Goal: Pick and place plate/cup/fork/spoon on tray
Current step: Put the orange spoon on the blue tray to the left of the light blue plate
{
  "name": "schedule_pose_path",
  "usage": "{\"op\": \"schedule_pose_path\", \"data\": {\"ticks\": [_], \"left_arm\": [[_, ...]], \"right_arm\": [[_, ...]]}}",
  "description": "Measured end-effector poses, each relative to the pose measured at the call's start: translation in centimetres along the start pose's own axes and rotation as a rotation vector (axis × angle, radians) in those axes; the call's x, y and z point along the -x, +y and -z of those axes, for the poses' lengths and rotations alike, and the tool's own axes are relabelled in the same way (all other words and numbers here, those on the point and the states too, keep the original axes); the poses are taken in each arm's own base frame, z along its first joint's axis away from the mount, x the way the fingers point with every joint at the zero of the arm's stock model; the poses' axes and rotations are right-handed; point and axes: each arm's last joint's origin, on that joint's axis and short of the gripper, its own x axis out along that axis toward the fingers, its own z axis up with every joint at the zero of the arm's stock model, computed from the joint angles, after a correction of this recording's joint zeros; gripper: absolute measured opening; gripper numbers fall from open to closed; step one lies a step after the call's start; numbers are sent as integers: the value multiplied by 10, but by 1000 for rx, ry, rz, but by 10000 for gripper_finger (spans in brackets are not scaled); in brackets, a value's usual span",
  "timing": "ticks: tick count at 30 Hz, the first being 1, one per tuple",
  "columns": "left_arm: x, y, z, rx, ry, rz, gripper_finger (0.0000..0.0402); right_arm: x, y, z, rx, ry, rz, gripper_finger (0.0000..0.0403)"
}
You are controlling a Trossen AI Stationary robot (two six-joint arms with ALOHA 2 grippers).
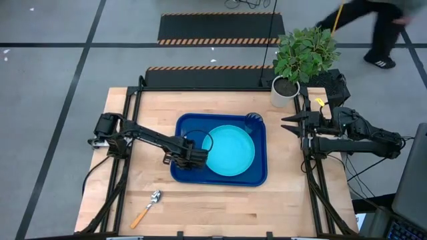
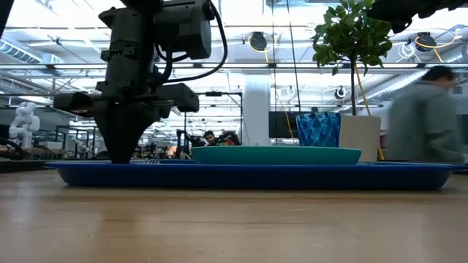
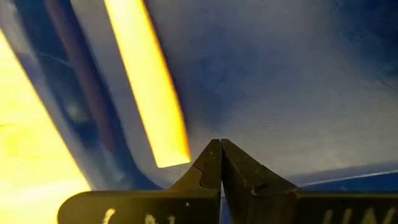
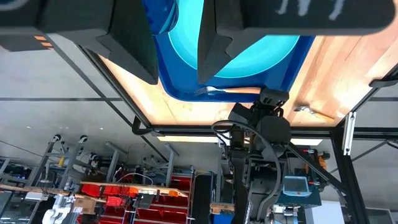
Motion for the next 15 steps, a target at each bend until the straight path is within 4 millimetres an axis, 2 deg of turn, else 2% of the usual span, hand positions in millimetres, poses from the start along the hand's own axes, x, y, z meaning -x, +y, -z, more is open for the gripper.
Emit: {"op": "schedule_pose_path", "data": {"ticks": [3, 9, 15], "left_arm": [[4, -2, 0, -8, -3, 42, 7], [27, -4, 7, -32, -35, 110, 3], [49, 7, 36, -79, 31, -8, 10]], "right_arm": [[0, 0, 0, 0, 0, 0, 106], [0, 0, 0, 1, 0, 1, 106], [0, 0, 1, 3, 11, 1, 106]]}}
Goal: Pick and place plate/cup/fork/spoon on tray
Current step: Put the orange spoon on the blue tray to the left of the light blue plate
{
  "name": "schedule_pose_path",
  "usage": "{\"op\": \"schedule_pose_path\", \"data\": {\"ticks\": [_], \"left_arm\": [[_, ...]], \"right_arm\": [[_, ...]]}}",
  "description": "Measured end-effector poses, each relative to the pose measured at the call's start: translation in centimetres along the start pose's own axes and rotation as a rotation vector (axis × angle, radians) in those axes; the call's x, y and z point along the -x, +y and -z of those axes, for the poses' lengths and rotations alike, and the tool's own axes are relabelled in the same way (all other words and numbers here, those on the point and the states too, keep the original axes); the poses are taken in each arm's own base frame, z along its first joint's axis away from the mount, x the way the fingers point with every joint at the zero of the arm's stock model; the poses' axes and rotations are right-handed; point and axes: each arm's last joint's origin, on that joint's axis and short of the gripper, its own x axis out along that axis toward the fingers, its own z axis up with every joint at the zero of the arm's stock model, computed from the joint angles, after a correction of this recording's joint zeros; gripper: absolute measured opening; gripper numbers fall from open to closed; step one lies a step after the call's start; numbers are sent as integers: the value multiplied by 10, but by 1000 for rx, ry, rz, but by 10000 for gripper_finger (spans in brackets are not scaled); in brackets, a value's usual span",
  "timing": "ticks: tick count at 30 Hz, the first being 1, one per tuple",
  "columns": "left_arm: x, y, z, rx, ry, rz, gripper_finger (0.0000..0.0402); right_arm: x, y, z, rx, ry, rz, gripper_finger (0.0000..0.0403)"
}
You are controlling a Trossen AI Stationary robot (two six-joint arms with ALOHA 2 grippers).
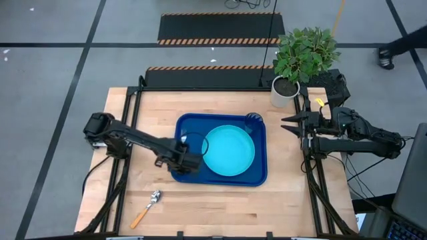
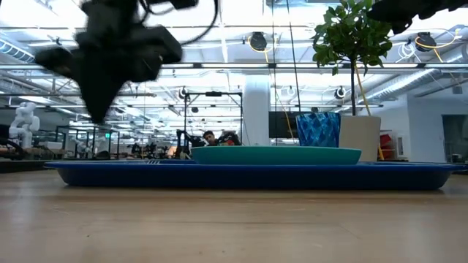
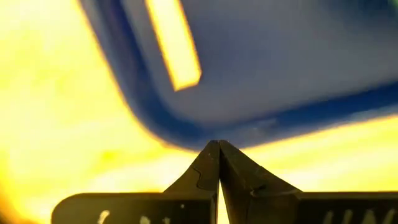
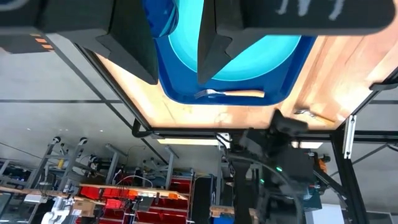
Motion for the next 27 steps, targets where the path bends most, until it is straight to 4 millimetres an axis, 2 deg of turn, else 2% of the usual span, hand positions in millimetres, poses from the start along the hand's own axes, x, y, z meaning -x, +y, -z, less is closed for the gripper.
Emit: {"op": "schedule_pose_path", "data": {"ticks": [4, 8, 13, 19, 22, 27], "left_arm": [[7, 2, 30, -31, 49, -45, 5], [8, -2, 60, -73, 69, -11, 6], [3, -3, 98, -69, 93, 48, 56], [-2, 12, 141, -54, 100, 4, 124], [-5, 24, 159, -46, 74, -27, 141], [-13, 39, 179, -15, 13, -42, 147]], "right_arm": [[0, 0, 1, 1, 5, 0, 106], [0, 0, 1, -5, 9, 0, 106], [0, 0, 1, -9, 13, 0, 106], [0, 0, 1, -9, 11, 0, 106], [0, 0, 1, -9, 11, 0, 106], [0, 0, 1, -9, 11, 1, 106]]}}
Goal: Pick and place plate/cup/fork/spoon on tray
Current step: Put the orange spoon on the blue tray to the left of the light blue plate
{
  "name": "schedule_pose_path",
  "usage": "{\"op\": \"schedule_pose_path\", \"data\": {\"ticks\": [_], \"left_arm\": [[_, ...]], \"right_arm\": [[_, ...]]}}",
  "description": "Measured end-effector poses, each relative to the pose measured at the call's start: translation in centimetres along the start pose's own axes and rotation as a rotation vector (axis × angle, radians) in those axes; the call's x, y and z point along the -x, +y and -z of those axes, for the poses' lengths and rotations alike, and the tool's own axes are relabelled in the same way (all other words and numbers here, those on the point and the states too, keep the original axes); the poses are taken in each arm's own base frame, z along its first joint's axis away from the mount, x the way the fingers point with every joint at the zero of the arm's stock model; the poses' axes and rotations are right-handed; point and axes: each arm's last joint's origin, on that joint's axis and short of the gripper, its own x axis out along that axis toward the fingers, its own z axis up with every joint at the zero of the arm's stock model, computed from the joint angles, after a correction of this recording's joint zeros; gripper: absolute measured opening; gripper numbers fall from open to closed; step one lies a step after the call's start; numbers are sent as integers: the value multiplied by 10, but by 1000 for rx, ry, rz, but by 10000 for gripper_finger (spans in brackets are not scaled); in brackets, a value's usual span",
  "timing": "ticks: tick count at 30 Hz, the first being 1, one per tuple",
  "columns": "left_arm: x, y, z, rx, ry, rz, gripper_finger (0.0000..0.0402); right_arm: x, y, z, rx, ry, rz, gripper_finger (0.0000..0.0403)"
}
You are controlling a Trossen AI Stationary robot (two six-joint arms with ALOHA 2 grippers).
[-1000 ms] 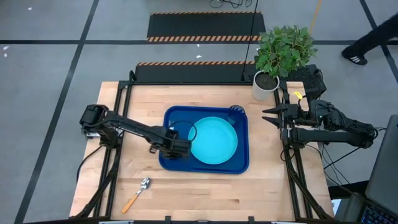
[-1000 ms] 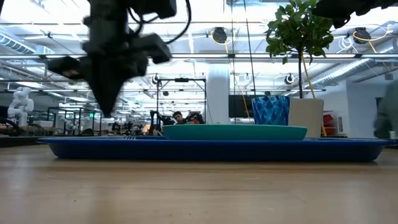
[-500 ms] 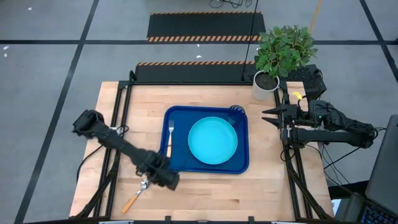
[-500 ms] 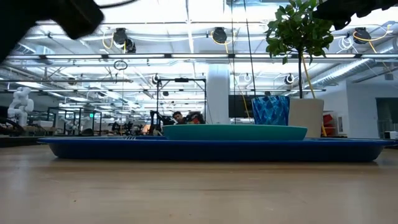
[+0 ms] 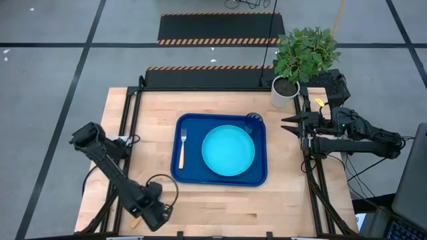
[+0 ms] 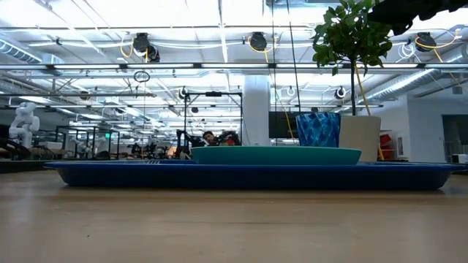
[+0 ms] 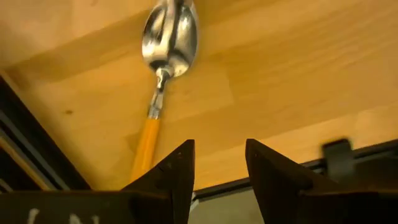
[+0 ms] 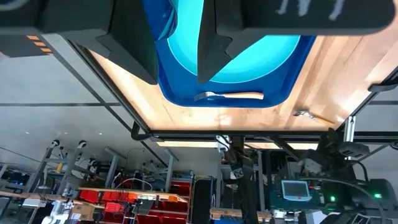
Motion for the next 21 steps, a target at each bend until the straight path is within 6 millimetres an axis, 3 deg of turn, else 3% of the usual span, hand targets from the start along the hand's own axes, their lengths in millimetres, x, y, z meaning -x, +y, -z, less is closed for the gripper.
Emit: {"op": "schedule_pose_path", "data": {"ticks": [10, 21], "left_arm": [[-48, 22, 16, -31, 54, 56, 147], [-67, 50, 26, -65, 24, -8, 147]], "right_arm": [[0, 0, 0, 0, 0, -1, 106], [0, 0, 0, 0, -2, 0, 106]]}}
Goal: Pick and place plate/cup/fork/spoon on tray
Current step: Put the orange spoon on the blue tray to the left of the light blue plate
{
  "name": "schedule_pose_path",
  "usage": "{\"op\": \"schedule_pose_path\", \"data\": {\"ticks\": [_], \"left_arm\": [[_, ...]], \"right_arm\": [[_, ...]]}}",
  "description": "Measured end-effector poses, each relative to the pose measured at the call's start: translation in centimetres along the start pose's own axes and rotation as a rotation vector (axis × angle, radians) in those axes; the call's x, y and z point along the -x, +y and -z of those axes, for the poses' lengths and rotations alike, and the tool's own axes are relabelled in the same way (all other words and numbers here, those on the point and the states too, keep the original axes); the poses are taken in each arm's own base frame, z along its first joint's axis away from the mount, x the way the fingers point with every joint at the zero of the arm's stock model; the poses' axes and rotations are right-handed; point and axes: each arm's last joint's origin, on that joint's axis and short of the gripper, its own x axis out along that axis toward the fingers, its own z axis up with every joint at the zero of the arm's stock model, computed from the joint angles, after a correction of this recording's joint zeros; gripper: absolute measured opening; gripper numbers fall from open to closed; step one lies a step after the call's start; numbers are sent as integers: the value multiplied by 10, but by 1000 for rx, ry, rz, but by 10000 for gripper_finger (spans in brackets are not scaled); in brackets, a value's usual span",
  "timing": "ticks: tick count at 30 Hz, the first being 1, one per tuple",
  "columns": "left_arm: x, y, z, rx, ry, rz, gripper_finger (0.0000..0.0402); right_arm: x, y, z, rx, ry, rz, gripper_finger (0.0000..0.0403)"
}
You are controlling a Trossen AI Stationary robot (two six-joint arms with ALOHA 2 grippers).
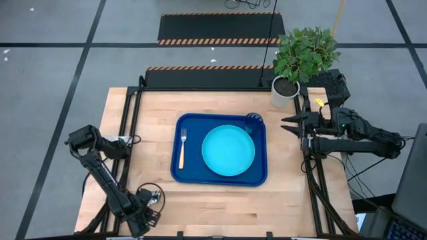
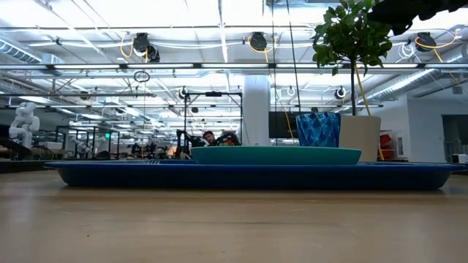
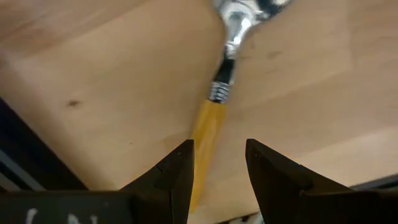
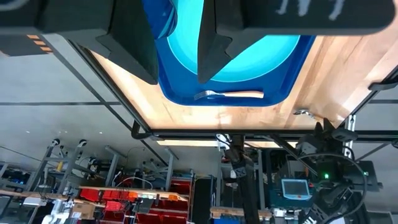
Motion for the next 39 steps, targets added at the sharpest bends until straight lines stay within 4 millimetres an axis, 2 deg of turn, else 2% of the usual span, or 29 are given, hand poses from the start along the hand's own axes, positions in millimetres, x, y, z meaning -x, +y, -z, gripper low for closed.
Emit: {"op": "schedule_pose_path", "data": {"ticks": [6, 15, 18, 22, 26, 34, 39], "left_arm": [[-11, 6, 2, 3, 13, 33, 147], [-24, 12, -7, 4, 40, 54, 145], [-24, 10, -10, 12, 59, 44, 116], [-24, 7, -14, 64, 103, 10, 46], [-24, 3, -19, 91, 120, 13, 45], [-14, -8, -35, 168, 163, 39, 45], [9, -11, -46, 229, 56, 165, 45]], "right_arm": [[-4, 0, 4, 0, 2, 0, 106], [-4, 1, 4, -18, -4, -2, 106], [-4, 1, 4, -17, -4, -2, 106], [-4, 1, 4, -18, -7, -2, 106], [-4, 1, 4, -18, -5, -2, 106], [-4, 1, 4, -16, -4, -3, 106], [-4, 0, 3, -15, -11, -2, 106]]}}
